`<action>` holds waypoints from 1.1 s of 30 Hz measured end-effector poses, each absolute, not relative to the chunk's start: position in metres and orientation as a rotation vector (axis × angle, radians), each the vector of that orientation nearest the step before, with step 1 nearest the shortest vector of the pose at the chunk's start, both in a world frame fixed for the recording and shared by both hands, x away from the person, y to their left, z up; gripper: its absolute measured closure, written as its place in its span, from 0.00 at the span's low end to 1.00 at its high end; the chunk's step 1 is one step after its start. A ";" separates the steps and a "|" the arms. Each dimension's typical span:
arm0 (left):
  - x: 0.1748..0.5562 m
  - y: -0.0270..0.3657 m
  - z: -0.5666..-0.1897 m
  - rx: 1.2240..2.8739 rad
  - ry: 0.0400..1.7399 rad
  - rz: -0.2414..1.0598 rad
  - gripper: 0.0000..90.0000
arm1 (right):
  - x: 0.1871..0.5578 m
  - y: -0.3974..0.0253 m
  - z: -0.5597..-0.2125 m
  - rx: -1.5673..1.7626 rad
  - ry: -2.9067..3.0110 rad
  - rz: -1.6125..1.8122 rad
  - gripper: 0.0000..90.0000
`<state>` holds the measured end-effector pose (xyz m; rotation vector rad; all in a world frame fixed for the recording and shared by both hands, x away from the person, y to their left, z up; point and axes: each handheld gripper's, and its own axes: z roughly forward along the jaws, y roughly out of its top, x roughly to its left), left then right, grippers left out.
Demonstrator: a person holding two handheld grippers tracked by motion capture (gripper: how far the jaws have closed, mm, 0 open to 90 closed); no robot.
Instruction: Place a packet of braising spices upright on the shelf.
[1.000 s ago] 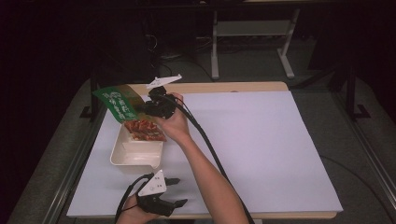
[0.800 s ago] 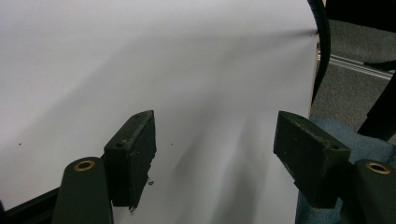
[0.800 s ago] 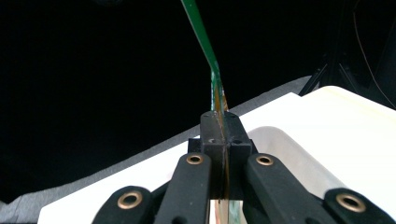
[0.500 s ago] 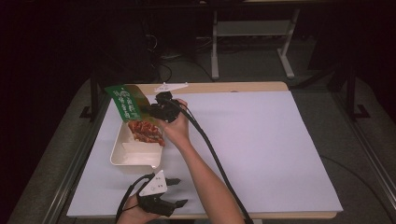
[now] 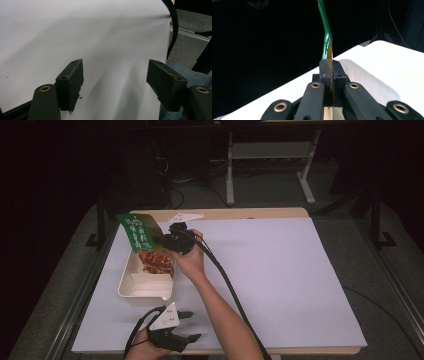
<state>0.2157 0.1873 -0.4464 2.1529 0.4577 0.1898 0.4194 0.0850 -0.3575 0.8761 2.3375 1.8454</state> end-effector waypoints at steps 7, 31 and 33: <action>0.215 0.187 -0.446 2.154 0.460 0.190 0.33 | 0.417 0.082 -0.359 0.866 2.352 1.838 0.98; 0.217 0.187 -0.447 2.162 0.457 0.195 0.33 | 0.419 0.070 -0.363 0.862 2.429 1.758 0.91; 0.217 0.187 -0.448 2.163 0.458 0.195 0.32 | 0.418 0.069 -0.362 0.875 2.435 1.747 0.88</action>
